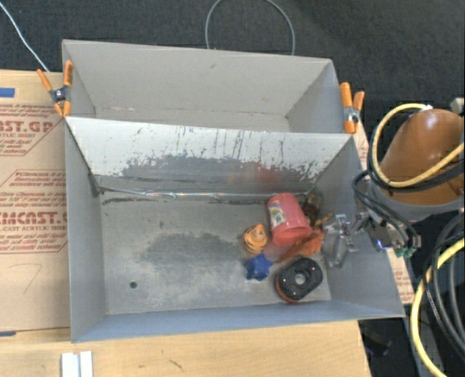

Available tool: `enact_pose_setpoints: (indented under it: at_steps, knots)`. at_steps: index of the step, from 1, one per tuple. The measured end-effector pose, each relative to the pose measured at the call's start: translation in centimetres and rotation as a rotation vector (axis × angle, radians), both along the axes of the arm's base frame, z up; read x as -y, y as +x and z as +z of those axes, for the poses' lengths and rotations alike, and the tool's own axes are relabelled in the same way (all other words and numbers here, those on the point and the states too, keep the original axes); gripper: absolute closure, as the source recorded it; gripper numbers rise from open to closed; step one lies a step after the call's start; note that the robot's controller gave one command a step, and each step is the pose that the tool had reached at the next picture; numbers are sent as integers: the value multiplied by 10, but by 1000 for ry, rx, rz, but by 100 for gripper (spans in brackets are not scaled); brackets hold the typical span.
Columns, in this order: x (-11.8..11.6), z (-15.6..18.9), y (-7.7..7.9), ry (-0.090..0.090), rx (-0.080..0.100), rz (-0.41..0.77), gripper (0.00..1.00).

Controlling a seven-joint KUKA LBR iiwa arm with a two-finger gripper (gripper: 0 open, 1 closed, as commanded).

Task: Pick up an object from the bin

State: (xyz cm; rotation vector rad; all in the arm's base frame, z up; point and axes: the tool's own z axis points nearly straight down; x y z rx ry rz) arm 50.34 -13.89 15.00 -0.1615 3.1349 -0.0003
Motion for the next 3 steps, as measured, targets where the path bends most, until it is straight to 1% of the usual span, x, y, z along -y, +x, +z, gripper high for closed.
enact_pose_setpoints:
  at_steps: [3]
  knots:
    - [0, 0, 0, 0, 0, 0, 100]
